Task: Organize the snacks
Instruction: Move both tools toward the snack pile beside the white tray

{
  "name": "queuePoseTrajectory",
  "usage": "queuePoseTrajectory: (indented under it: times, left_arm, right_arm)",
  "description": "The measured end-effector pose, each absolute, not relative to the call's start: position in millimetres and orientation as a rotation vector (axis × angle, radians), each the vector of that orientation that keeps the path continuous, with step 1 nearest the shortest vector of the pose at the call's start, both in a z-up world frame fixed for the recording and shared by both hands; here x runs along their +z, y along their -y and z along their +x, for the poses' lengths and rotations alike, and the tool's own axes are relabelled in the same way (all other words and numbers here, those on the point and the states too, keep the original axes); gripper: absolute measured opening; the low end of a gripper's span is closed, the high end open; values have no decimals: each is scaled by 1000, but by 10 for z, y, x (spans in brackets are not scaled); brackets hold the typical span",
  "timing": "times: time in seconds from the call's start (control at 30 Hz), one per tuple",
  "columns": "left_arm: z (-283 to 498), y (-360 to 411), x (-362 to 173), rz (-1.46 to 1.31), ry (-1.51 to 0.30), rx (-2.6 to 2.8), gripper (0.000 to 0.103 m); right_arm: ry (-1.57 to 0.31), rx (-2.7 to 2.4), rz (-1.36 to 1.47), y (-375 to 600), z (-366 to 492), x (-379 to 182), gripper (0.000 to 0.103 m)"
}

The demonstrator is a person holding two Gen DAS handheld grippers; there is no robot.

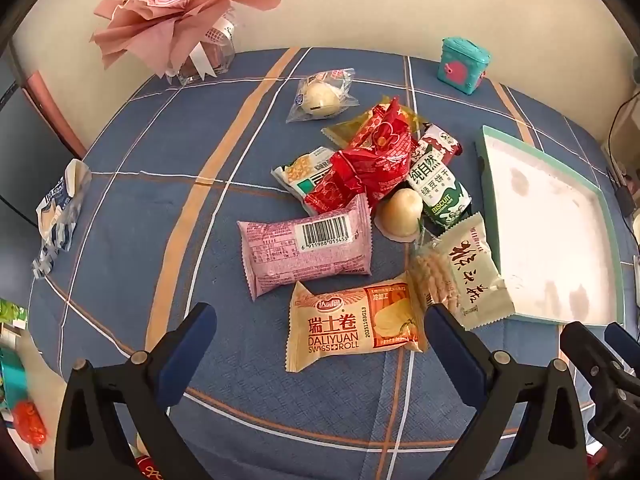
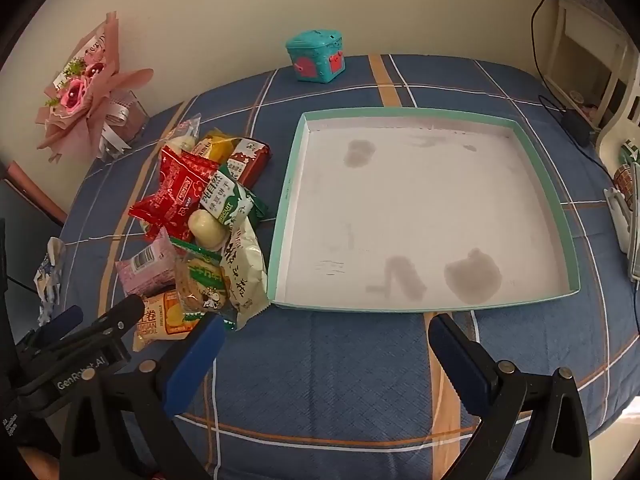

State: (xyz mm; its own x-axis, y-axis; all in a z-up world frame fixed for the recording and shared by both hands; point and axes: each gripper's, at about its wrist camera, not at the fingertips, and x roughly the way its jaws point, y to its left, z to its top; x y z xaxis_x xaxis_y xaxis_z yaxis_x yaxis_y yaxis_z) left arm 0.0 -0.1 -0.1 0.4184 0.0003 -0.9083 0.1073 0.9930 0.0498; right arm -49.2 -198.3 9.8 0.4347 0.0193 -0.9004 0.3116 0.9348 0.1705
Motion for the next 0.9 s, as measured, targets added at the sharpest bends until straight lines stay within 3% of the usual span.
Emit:
queuePoseTrajectory:
  times: [0.9]
  left_arm:
    - [23, -9, -26, 92, -1154, -90, 103]
  right_arm:
    - [-1089, -202, 326, 1973, -472, 161, 103]
